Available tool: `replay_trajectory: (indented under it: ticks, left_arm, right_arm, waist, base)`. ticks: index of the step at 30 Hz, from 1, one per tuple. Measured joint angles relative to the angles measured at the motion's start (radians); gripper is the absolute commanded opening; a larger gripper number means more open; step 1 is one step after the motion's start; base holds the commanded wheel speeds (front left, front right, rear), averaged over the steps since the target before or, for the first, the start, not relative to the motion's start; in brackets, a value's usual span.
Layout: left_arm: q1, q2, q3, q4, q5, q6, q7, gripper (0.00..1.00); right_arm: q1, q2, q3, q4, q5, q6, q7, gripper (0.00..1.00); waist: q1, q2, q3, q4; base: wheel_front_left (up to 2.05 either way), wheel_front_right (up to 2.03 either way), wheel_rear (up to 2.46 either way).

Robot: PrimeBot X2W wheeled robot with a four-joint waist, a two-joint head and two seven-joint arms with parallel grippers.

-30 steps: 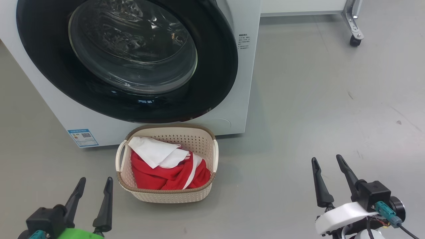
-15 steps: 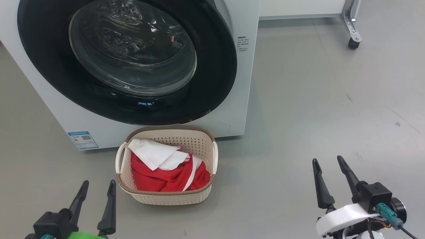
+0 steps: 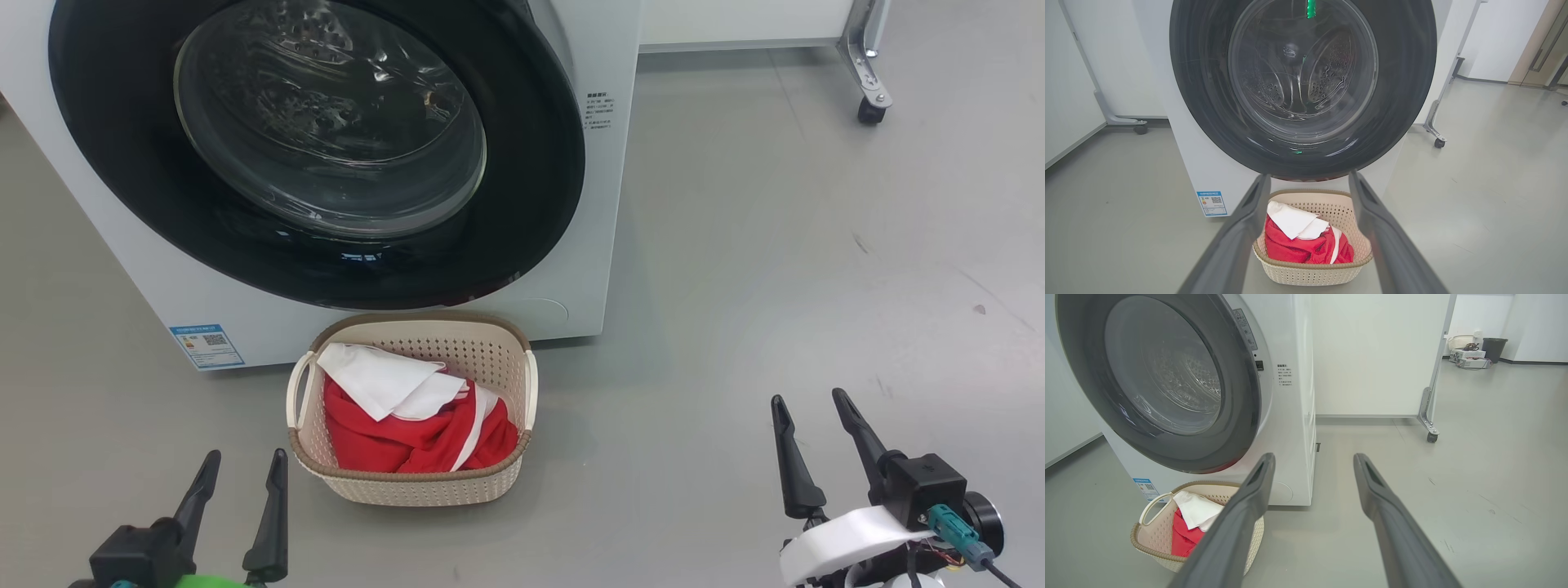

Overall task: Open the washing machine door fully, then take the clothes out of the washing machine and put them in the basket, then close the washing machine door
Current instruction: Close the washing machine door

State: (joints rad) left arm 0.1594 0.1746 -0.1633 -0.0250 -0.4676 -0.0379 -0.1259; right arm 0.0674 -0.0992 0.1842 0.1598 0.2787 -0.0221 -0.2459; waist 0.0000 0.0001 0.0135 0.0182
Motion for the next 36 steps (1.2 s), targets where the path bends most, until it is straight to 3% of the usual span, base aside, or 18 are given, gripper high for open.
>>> replay_trajectory:
  ticks: [5,7,21,36]
  left_arm:
    - [0.0,0.0,-0.001,0.003,0.006,0.004,-0.008,1.0]
    - [0.0,-0.001,-0.001,0.006,0.006,0.004,-0.009,1.0]
    - [-0.002,-0.003,-0.024,0.017,0.014,0.006,-0.016,1.0]
    - [-0.027,-0.016,-0.056,0.013,0.029,-0.002,-0.018,1.0]
  right_arm:
    - [0.001,-0.004,0.0,-0.006,0.0,0.0,0.004,1.0]
    - [0.001,-0.004,0.0,-0.006,0.0,-0.003,0.005,0.0]
    - [0.002,-0.029,-0.027,-0.014,0.002,-0.008,0.021,0.0]
    - [-0.072,-0.097,-0.058,-0.009,0.003,0.002,0.065,0.0]
  waist:
    - [0.0,0.0,0.001,0.003]
    - [0.0,0.0,0.001,0.004]
    - [0.0,0.0,-0.002,0.024]
    - [0.0,0.0,0.031,0.122]
  base:
    - [0.0,0.0,0.0]
    - [0.0,0.0,0.0]
    - [0.0,0.0,0.0]
    - [0.0,0.0,0.0]
